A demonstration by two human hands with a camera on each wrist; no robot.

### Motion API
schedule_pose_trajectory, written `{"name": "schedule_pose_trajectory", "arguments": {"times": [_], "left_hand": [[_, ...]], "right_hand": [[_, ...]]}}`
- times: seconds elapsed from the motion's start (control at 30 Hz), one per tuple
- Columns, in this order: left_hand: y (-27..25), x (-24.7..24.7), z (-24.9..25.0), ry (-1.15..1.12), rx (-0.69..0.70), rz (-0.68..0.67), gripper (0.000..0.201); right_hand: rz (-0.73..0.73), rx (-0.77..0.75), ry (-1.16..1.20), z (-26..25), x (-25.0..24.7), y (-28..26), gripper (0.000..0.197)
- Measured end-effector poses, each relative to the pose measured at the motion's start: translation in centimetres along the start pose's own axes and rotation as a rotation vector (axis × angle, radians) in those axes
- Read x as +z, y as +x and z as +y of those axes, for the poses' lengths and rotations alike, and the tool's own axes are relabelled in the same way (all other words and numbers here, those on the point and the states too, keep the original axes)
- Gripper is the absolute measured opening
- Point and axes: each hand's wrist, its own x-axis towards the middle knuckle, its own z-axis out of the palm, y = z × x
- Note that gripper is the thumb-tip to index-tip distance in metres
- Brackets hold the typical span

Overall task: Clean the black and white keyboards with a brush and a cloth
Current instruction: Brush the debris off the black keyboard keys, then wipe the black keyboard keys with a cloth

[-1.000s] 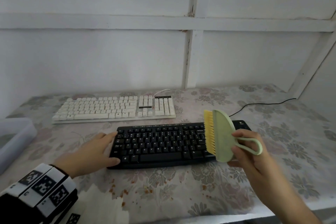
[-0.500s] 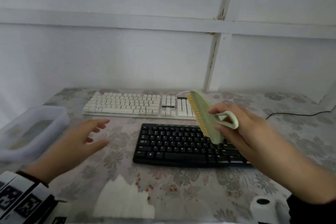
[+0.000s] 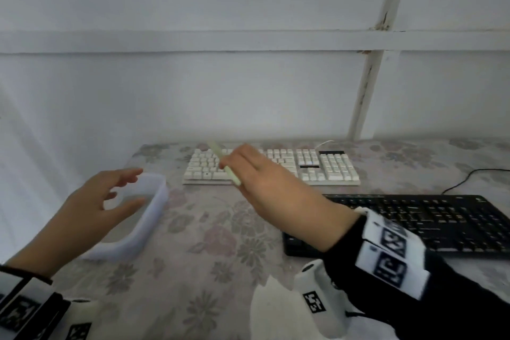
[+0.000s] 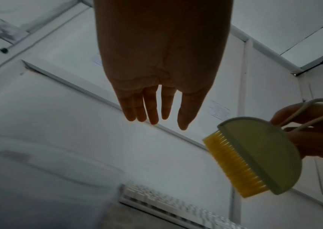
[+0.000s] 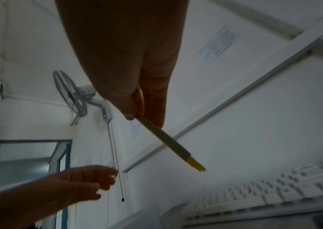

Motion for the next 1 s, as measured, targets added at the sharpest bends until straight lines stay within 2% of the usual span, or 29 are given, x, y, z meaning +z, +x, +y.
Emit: {"name": "schedule_pose_trajectory", "arguments": {"times": [0.07, 0.13, 0.23, 0.37, 0.47, 0.53, 0.6, 0.7, 0.73, 0.87, 1.0], "left_hand": [[0.0, -1.1, -1.6, -0.005, -0.024, 0.006, 0.049], [0.1, -2.0, -3.2, -0.026, -0.058, -0.01, 0.044], [0.5, -2.6, -6.0, -0.013, -0.129, -0.024, 0.043], [1.1, -3.1, -9.3, -0.05, -0.289, -0.02, 0.048], [1.4, -3.3, -10.8, -0.184, -0.437, -0.115, 0.055], [1.5, -3.5, -11.1, -0.265, -0.454, -0.18, 0.061], [1.5, -3.7, -11.2, -0.283, -0.436, -0.231, 0.085], [1.5, -4.2, -11.0, -0.287, -0.41, -0.293, 0.138], [1.5, -4.3, -11.0, -0.301, -0.398, -0.316, 0.144], [1.6, -4.6, -11.0, -0.439, -0.361, -0.4, 0.116], [1.7, -4.5, -11.8, -0.447, -0.345, -0.467, 0.11]], "right_hand": [[-0.014, -0.03, 0.01, -1.3, 2.4, 2.3, 0.042], [-0.037, -0.057, 0.024, -2.7, 4.6, 4.4, 0.045], [-0.122, -0.077, 0.046, -4.5, 7.0, 7.2, 0.052], [-0.255, -0.1, -0.016, -6.9, 8.5, 10.5, 0.044], [-0.313, -0.144, -0.095, -7.9, 10.0, 12.3, 0.039], [-0.363, -0.159, -0.107, -8.2, 11.2, 13.2, 0.038], [-0.392, -0.179, -0.159, -8.3, 12.4, 13.7, 0.039], [-0.412, -0.243, -0.258, -8.3, 13.7, 14.1, 0.039], [-0.42, -0.253, -0.264, -8.2, 14.2, 14.2, 0.039], [-0.507, -0.212, -0.169, -8.0, 15.9, 14.9, 0.038], [-0.553, -0.226, -0.122, -8.3, 17.3, 14.9, 0.038]]}}
